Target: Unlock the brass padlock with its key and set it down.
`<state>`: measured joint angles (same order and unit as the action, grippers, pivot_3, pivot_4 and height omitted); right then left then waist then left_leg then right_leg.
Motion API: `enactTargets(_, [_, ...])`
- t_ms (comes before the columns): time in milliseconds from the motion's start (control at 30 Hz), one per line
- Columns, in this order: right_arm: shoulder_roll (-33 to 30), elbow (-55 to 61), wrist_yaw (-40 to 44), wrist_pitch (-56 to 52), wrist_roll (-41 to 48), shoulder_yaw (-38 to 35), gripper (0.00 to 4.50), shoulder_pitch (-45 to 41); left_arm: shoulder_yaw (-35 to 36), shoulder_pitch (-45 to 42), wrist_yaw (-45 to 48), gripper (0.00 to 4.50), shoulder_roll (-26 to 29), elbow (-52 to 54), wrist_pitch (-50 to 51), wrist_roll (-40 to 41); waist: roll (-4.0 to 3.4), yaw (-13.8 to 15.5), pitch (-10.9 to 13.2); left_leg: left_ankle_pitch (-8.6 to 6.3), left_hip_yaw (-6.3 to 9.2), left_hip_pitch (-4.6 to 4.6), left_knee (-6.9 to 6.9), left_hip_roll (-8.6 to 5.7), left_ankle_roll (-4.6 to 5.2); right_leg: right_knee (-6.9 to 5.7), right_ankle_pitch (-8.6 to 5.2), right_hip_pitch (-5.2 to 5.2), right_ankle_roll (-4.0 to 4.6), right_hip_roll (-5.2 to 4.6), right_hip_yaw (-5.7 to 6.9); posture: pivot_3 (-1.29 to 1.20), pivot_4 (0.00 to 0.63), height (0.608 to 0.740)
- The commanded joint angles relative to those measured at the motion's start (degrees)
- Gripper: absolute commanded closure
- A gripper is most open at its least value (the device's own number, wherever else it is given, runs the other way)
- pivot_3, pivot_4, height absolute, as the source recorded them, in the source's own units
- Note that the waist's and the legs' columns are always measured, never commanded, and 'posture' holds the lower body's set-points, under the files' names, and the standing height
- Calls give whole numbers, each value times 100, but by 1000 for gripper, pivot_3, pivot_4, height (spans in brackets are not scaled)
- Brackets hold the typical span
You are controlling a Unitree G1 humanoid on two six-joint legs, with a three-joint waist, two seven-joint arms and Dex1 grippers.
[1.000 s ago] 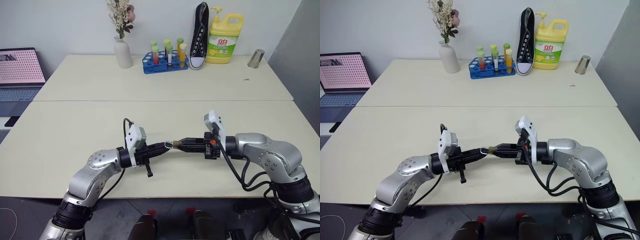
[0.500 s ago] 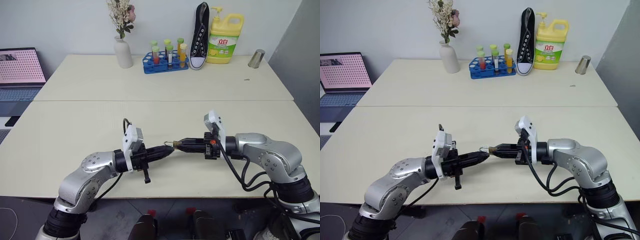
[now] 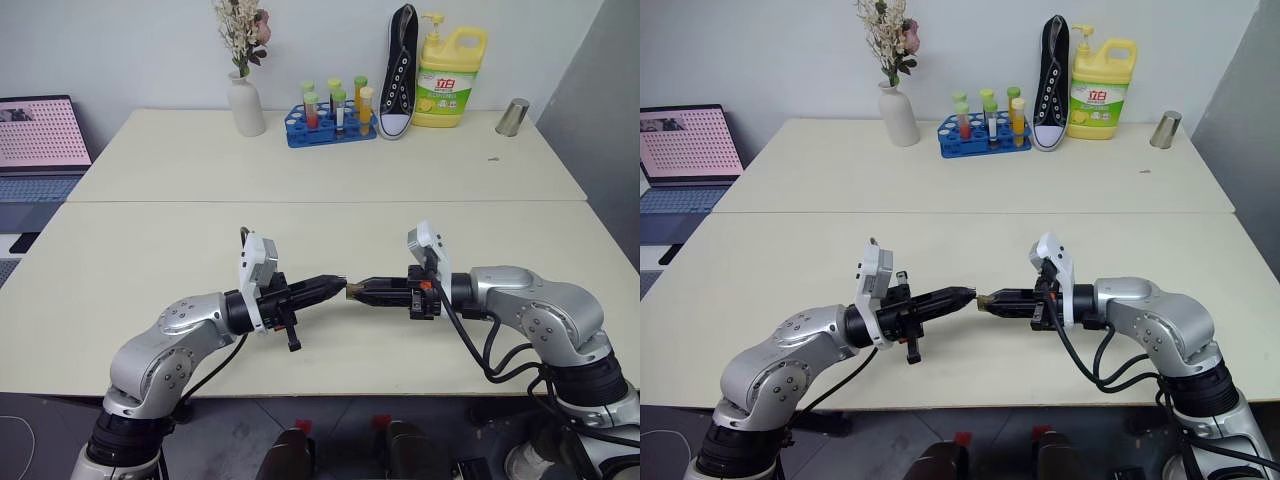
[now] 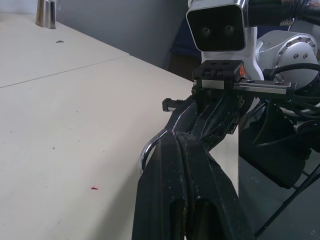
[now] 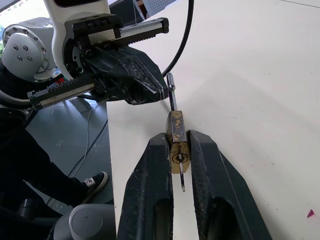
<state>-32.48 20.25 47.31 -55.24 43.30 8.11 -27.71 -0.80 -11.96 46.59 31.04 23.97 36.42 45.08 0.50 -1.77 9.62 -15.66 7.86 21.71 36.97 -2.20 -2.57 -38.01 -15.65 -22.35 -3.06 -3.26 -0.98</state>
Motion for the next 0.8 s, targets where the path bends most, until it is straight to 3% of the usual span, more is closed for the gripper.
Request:
enactTargets(33, [24, 128, 39, 110, -5, -47, 4361, -27, 122, -106, -13, 4500, -11, 98, -22, 47, 0, 0, 0, 0, 0, 0, 0, 0, 0, 0, 0, 0, 0, 0, 0, 0, 150, 740])
enactTargets(167, [92, 72, -42, 27, 55, -112, 4361, -68, 124, 127, 184, 4500, 419, 395, -213, -338, 0, -9, 0, 0, -1, -1, -1, 1, 0, 0, 0, -1, 0, 1, 0, 0, 150, 740])
enactTargets(333, [151, -83, -109, -112, 89, -141, 4361, -83, 257, 923, 908, 4500, 851, 106, -2242, -1653, -2, 9, 1, 0, -8, -2, -7, 3, -1, 4, -1, -2, 4, 1, -7, 0, 150, 740])
enactTargets(433, [237, -261, -162, -241, 31, 12, 4361, -152, 72, 1329, 1217, 3955, 1019, -842, -4522, -3017, -4, 26, 1, 0, -6, 0, -6, 1, -1, 8, -2, -1, 4, 0, -4, 0, 150, 740])
enactTargets(533, [389, -643, -199, -399, -136, 286, 4361, -341, 137, 1501, 1302, 3075, 950, -1412, -5982, -3380, -3, 27, 2, -1, -9, 2, -9, 1, -1, 14, -2, -1, 6, -3, -6, 0, 150, 740])
enactTargets(600, [526, -948, -237, -486, -236, 395, 4361, -494, 166, 1507, 1268, 2431, 902, -1643, -6611, -3504, -4, 24, 2, -1, -8, 5, -8, 2, 0, 16, -1, -5, 6, -5, -6, 0, 150, 740])
enactTargets(800, [982, -1967, -219, -481, -688, 761, 4361, -940, 193, 1512, 889, 551, 769, -1735, -6870, -3582, -5, 13, 2, -1, -5, 8, -7, 0, 0, 10, 0, -10, 6, -7, -4, 0, 150, 740])
